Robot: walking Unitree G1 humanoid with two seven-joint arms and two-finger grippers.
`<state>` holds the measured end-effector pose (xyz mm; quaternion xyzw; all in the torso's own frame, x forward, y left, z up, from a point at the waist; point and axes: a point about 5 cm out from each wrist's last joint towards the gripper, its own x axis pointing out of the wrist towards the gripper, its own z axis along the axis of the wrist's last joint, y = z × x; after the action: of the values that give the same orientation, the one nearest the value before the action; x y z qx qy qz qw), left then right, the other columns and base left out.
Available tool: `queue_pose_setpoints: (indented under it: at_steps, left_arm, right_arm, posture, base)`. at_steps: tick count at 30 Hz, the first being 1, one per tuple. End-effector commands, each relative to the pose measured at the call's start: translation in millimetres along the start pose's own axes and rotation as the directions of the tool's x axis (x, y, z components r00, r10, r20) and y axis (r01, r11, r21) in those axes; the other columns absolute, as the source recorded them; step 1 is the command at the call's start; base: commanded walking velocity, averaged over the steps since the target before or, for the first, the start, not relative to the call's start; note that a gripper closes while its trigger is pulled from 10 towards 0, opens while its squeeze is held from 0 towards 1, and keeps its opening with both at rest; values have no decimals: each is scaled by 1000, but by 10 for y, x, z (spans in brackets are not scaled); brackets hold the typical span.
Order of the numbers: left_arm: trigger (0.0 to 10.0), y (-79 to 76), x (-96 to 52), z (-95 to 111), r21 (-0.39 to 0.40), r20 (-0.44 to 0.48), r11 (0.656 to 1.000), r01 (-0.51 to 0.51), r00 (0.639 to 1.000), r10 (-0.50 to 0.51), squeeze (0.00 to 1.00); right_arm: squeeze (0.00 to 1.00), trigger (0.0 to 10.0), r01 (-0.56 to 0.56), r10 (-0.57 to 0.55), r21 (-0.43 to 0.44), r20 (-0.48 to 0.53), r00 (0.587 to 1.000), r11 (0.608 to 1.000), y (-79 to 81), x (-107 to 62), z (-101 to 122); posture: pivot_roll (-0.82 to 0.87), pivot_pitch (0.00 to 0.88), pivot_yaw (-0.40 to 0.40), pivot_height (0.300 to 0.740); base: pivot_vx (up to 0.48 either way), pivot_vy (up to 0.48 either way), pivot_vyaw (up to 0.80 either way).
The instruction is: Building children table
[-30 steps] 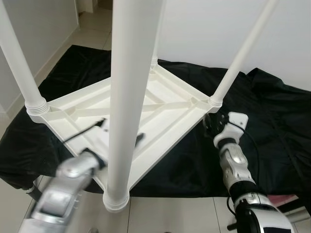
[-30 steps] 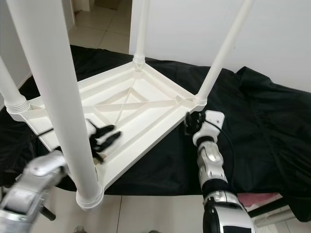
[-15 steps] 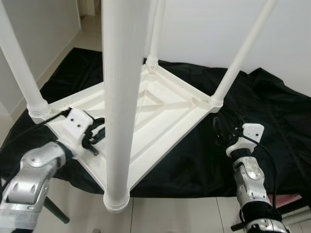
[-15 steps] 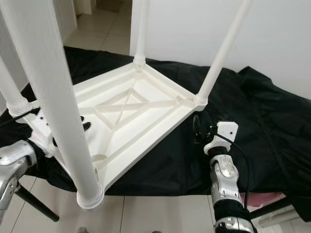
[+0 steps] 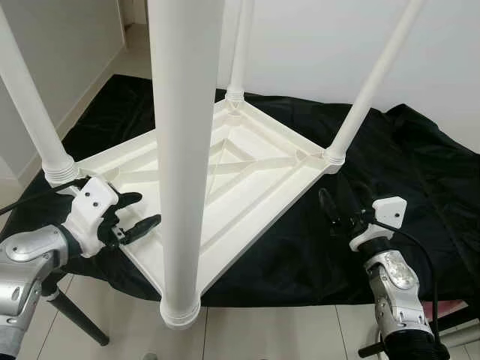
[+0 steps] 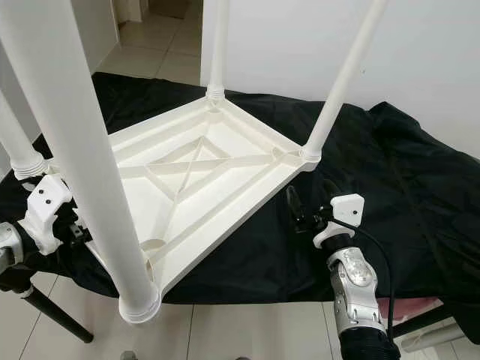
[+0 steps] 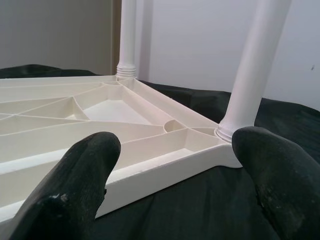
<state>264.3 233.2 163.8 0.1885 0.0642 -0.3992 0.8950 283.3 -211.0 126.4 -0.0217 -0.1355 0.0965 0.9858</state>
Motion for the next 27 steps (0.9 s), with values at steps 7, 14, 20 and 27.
queue_pose_setpoints:
  at_steps: [7, 14, 20, 27]
  left_arm:
    - [10000, -75, -82, -19, -2, -22, 978, 210, 977, -210, 0]
    - [10000, -34, -95, -61, -23, -87, 951, 309, 947, -310, 0]
    - [10000, 17, -87, -53, -8, -129, 935, 355, 927, -353, 0]
    - [10000, -4, 17, -21, 5, -136, 908, 418, 900, -414, 0]
  right_arm:
    - [0, 10000, -36, 36, 18, -26, 999, 999, 26, -49, 9]
    - [0, 10000, -76, 76, 11, -25, 997, 997, 95, -24, 20]
    - [0, 10000, -77, 77, -7, -23, 997, 997, 86, -44, 29]
    - [0, 10000, -54, 53, -7, -20, 998, 999, 99, -84, 29]
  posture:
    - [83, 23, -92, 740]
    - [60, 12, -46, 740]
    - [49, 8, -11, 740]
    - [30, 2, 16, 740]
  base:
    - [0, 0, 0]
    - [0, 0, 0]
    - [0, 0, 0]
    - [0, 0, 0]
